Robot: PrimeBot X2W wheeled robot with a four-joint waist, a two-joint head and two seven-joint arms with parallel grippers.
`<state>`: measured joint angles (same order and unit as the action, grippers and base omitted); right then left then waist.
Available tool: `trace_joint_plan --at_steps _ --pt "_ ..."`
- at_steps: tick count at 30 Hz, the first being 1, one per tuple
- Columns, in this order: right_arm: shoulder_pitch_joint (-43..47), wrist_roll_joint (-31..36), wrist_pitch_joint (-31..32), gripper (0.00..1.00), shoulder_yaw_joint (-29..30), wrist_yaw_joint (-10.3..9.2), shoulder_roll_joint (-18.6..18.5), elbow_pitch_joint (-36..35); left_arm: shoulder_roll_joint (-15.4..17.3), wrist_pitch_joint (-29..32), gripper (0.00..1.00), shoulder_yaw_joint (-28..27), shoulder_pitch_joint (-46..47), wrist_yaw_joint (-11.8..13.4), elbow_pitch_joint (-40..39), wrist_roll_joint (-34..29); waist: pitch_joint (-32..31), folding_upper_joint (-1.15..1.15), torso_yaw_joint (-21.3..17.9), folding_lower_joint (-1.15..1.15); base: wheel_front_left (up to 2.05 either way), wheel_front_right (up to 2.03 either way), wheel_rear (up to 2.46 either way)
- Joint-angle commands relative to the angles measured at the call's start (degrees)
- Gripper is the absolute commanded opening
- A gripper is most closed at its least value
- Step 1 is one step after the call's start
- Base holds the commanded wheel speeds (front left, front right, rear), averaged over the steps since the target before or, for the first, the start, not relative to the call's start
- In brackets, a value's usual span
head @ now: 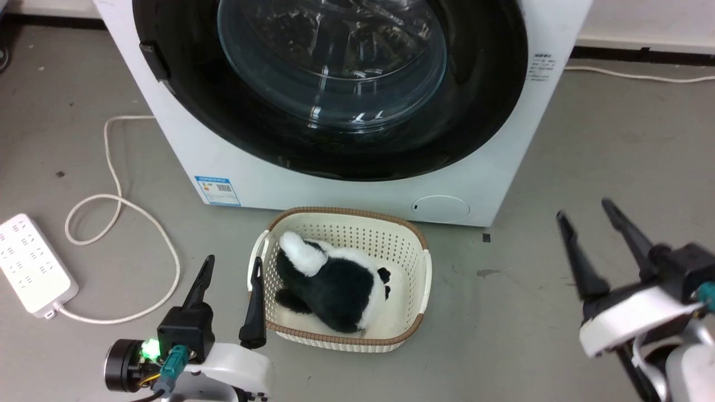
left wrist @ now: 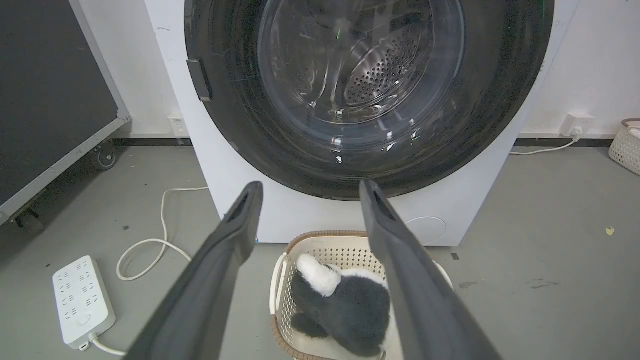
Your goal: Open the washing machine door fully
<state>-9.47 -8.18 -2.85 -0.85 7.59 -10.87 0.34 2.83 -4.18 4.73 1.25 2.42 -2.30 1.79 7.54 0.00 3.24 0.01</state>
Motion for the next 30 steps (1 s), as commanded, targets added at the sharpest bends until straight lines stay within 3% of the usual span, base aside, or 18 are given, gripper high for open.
trace_joint_plan --at_steps 1,18,30 --pt "-2.1 -1.0 0.2 0.00 0.1 -0.03 -0.9 0.1 0.0 -0.7 1.00 0.4 1.1 0.5 -0.4 0.6 0.4 0.00 0.4 -0.01 0.00 0.00 0.00" --pt "-15.0 -12.8 5.0 0.00 4.8 -0.04 -1.2 5.8 0.0 -2.7 1.00 2.4 2.6 2.1 -1.4 2.1 3.9 0.00 2.8 -0.01 0.00 0.00 0.00" --pt "-30.1 -27.6 18.5 0.00 11.0 -0.06 -1.0 18.8 0.0 -4.5 1.00 4.2 4.0 3.9 -3.5 3.2 8.8 0.00 5.3 -0.01 0.00 0.00 0.00"
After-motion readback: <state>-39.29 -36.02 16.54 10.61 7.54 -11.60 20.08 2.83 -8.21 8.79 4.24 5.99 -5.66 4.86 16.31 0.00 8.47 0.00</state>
